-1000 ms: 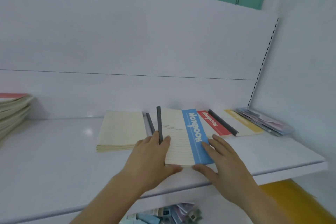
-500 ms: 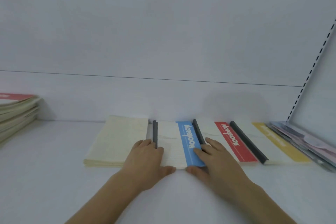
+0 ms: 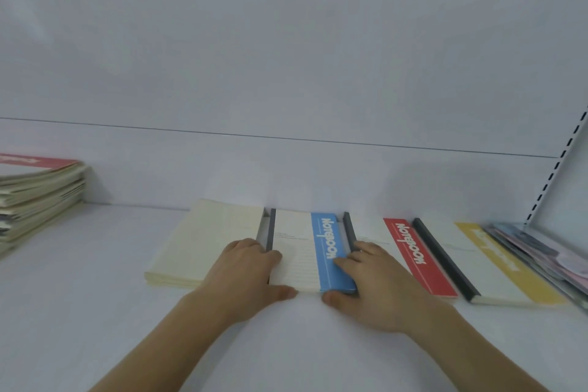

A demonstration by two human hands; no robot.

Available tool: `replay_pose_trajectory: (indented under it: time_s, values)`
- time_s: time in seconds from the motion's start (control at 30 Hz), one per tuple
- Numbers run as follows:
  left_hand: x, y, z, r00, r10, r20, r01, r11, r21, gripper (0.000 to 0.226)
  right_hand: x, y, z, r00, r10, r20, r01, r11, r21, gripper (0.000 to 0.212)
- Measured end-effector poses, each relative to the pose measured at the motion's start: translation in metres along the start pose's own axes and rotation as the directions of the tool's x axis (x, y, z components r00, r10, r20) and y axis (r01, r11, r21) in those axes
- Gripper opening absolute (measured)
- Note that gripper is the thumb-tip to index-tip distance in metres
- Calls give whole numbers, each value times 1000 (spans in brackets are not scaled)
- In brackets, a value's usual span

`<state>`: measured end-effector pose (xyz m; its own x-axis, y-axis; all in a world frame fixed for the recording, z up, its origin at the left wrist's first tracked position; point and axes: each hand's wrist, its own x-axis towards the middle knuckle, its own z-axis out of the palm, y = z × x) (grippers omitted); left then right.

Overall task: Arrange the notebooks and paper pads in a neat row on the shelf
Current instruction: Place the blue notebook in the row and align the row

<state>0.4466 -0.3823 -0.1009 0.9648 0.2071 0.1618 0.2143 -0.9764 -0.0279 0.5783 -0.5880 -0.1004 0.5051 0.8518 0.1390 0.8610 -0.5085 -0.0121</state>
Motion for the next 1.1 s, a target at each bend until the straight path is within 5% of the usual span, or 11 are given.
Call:
replay_pose_trajectory:
  time_s: [0.5, 1.1]
  values:
    - [10, -14, -3, 997, 59, 59, -52, 993, -104, 44, 1, 3, -9, 999, 25, 33, -27, 998, 61, 67]
    - [-8, -12, 12, 997, 42, -63, -52, 982, -183, 45, -6, 1, 8, 997, 11, -82, -4, 996, 91, 66]
